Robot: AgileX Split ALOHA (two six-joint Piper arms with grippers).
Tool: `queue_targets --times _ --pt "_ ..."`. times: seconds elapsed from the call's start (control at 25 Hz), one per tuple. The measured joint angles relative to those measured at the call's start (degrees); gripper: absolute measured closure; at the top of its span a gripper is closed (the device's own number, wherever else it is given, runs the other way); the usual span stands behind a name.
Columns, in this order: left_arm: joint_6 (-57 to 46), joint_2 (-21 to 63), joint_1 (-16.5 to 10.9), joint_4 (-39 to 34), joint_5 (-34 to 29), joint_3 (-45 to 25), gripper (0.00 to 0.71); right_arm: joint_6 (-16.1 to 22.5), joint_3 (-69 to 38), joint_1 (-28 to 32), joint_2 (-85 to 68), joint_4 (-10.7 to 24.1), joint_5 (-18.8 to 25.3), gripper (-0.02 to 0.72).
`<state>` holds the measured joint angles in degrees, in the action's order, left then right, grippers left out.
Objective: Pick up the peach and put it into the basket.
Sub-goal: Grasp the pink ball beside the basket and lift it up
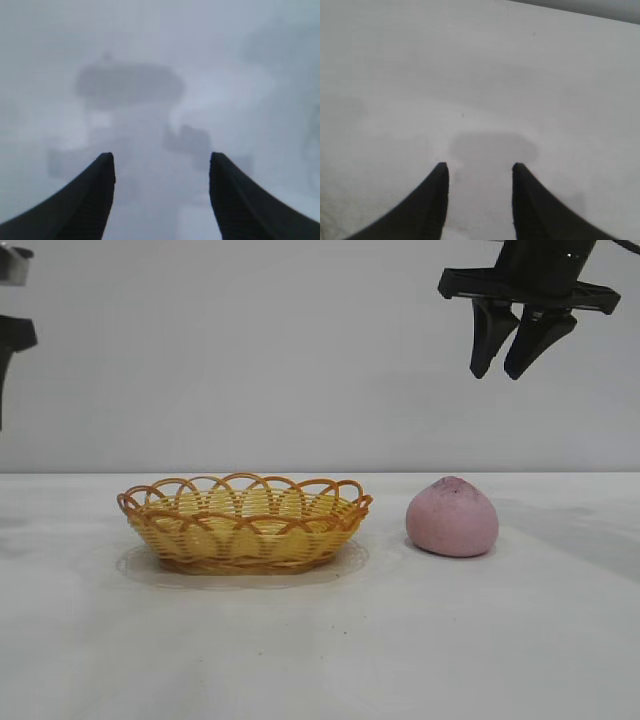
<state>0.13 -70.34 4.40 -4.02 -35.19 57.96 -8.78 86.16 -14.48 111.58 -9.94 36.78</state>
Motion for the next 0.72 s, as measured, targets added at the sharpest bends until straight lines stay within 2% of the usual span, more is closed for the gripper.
queue_targets --times 0.16,0.4,0.56,0.72 --pt "-0.2 15.8 0.0 0.0 -8.6 -4.6 0.338 -0.9 0.0 0.0 0.0 -0.7 0.2 0.409" --pt "-2.0 37.9 0.0 0.0 -21.6 -15.7 0.338 -1.2 0.0 0.0 0.0 -1.9 0.3 0.409" --pt "-2.9 50.1 0.0 0.0 -26.1 -22.5 0.338 -2.6 0.0 0.0 0.0 -2.9 0.3 0.409" --pt "-3.0 56.3 0.0 1.4 -28.7 -28.3 0.338 -3.7 0.0 0.0 0.0 -4.1 0.7 0.409"
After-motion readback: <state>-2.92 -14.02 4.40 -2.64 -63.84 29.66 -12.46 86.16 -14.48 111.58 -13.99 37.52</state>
